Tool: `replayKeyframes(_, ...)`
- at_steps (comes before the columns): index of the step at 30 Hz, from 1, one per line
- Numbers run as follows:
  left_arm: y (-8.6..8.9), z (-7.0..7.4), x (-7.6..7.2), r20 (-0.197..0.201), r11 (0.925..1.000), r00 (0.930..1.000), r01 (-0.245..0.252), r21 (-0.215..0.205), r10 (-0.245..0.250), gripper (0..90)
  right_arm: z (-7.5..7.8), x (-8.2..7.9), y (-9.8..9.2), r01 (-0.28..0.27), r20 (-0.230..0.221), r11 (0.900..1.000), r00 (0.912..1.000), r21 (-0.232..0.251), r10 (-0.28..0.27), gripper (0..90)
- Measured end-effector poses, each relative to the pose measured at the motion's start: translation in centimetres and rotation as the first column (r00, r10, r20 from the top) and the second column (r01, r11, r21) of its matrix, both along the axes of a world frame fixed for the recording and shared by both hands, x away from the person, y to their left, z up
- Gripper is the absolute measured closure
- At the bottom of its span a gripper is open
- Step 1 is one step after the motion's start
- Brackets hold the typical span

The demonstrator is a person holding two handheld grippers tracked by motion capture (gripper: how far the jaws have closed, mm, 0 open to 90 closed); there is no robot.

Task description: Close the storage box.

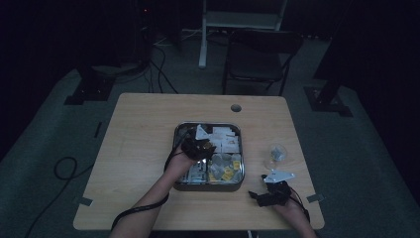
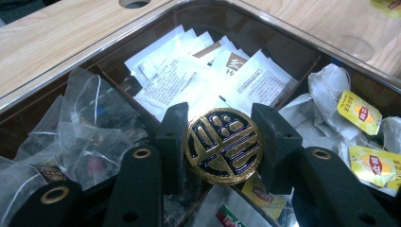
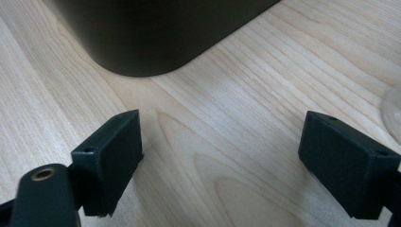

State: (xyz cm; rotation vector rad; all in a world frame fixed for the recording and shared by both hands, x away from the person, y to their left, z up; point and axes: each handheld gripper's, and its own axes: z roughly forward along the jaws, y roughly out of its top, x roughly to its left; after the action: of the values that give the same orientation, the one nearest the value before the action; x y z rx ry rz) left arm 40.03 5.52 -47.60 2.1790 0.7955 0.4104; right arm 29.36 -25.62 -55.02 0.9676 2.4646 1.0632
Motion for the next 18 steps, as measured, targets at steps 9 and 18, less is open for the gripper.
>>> replayKeyframes(9,0.1,-0.2,-0.2,-0.014,1.0000,0.9999,-0.004,-0.003,0.004,60.0,0.0,0.0,0.0,0.000,0.000,1.000,1.0000,0.000,0.000,13.9)
replayKeyframes(18,1.1,0.0,0.0,-0.032,0.9970,0.9993,-0.024,-0.074,0.022,42.2,0.0,0.0,0.0,0.000,0.000,1.000,1.0000,0.000,0.000,13.9)
